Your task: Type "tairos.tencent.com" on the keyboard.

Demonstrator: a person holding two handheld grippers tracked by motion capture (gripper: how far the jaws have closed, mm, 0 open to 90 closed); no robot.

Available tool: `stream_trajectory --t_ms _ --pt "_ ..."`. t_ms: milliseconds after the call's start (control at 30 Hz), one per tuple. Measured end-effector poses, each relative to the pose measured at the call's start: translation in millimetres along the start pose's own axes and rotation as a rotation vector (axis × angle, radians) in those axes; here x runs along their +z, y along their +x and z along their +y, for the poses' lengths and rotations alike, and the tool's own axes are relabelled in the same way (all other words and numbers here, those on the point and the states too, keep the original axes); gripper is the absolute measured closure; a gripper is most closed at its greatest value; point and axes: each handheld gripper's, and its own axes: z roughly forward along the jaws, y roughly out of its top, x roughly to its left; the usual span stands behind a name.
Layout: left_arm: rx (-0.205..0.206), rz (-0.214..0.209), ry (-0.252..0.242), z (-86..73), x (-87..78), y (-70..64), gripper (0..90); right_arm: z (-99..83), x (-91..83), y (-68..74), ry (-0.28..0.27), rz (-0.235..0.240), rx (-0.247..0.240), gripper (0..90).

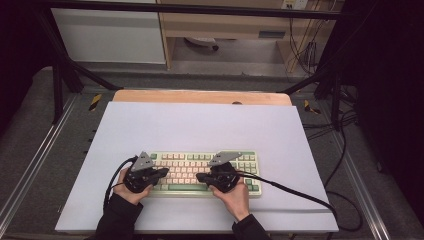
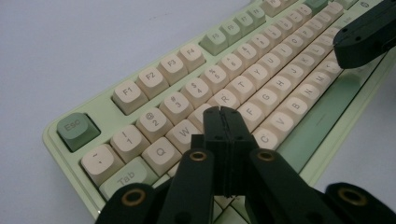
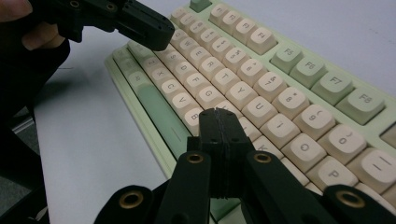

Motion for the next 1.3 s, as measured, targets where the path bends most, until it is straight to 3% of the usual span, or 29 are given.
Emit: stream_trajectory --t_ms 333,867,1300 --pt "-0.002 -0.001 0.003 -0.6 1.3 0.2 90.0 -1.2 14.7 -0.9 0.011 0.008 0.016 90.0" --pt "0.0 -0.001 0.002 0.0 1.4 -0.1 90.0 -4.8 23.3 -1.1 0.031 0.017 0.009 90.0" --pt "-0.003 -0.003 -0.002 0.1 0.5 0.2 90.0 2.8 5.0 -1.7 0.015 -0.015 -0.017 90.0"
